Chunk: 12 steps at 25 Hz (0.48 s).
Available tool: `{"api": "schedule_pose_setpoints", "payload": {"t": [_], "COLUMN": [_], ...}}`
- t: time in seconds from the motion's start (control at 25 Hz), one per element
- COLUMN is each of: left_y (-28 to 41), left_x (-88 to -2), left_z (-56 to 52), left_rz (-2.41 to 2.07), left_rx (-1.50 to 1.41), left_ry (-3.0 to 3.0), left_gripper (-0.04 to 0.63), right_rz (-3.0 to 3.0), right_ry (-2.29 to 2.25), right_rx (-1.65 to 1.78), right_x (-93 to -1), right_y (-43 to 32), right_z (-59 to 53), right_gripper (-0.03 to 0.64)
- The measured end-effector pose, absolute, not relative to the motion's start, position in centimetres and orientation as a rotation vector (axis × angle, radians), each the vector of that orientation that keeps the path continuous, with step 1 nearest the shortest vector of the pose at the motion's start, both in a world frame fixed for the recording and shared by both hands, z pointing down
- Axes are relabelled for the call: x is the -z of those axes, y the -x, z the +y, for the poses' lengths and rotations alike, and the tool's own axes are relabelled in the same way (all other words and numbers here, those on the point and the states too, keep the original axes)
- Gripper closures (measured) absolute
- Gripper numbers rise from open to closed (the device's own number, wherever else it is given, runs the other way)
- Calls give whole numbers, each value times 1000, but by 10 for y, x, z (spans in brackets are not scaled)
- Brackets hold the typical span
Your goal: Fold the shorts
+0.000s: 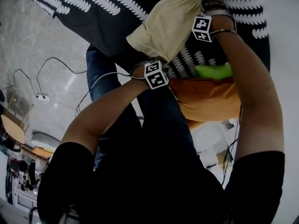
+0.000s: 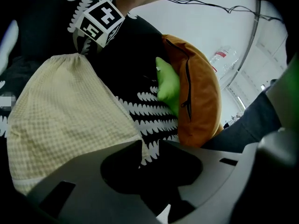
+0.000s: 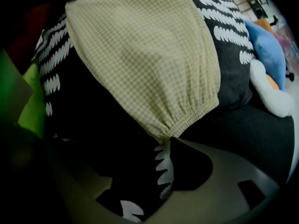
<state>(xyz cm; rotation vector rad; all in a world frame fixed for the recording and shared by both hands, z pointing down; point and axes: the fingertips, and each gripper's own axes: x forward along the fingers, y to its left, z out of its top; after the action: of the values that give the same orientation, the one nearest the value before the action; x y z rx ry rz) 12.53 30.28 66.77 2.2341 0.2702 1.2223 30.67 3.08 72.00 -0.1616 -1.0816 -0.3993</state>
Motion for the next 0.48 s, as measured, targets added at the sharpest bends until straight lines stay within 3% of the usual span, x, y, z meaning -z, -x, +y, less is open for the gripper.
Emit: {"api": "schedule_pose_setpoints", "payload": {"t": [0.16, 0.48], "left_y": [-123, -79], "left_x": [-661, -647], "left_z": [317, 305], "left_rz": [301, 260], "left_rx": [-1199, -1238], "left_ry": [-2198, -2192], "left_gripper": [391, 360], "right_rz": [-1107, -1245], "right_ry": [60, -363], "right_rx": [283, -98], "right_x": [-715, -683], "right_y": [-312, -287], "right_z": [51, 92], "right_gripper": [301, 284]}}
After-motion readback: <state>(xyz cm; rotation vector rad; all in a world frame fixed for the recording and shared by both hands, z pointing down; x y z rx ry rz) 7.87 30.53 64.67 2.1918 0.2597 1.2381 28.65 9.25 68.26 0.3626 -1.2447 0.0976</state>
